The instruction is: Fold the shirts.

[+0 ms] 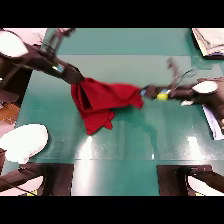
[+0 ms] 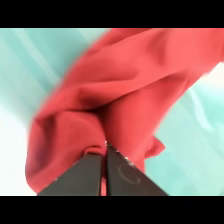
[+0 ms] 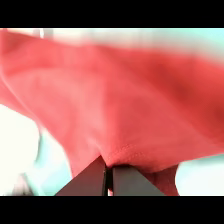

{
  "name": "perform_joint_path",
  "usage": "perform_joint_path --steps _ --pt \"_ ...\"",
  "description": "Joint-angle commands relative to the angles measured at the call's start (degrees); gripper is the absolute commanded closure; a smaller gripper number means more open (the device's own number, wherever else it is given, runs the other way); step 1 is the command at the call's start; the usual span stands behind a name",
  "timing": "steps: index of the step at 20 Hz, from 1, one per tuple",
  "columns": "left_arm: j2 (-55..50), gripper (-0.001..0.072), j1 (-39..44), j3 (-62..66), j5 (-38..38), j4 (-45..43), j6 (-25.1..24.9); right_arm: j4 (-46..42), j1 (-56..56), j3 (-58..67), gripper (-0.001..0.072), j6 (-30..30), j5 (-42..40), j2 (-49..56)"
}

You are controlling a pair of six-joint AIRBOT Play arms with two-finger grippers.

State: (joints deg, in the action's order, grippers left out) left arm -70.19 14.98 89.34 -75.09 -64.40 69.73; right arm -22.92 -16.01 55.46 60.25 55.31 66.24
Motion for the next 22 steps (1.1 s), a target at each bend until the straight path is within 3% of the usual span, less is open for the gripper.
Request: perform_joint_path --steps 1,4,9,11,14,17,20,22 --pt "7.10 0.0680 -0.02 9.40 -3.34 -1.44 -1.22 -3.82 7.45 11.43 0.0697 1.99 1.38 -9.35" --pt "11.82 0.0681 0.00 17.51 -5.09 2.71 -1.18 -11.56 10.99 21.31 0.0697 6.40 5.05 -14.34" --pt "15.10 0.0681 0.17 26.01 -9.07 16.00 -1.09 -11.98 12.31 31.39 0.0697 10.40 14.45 -18.12" --pt "14.84 0.0681 2.97 26.08 -9.01 19.04 -1.18 -14.47 12.24 33.20 0.0697 14.86 17.49 -18.01" --pt "12.26 0.0680 8.46 22.38 -9.97 14.40 -1.18 -18.64 12.24 30.93 0.0697 20.68 22.56 -16.63" --pt "6.51 0.0680 10.51 13.73 -9.94 10.54 -1.29 -19.26 12.26 23.37 0.0697 21.40 25.64 -13.51" --pt "-0.24 0.0679 10.34 7.02 -5.86 9.40 -4.35 -19.30 12.26 17.22 0.0697 21.11 24.87 -10.10" --pt "-12.96 0.0679 10.32 2.54 3.41 4.15 -5.11 -19.30 12.26 9.55 0.0697 18.23 20.11 -4.15"
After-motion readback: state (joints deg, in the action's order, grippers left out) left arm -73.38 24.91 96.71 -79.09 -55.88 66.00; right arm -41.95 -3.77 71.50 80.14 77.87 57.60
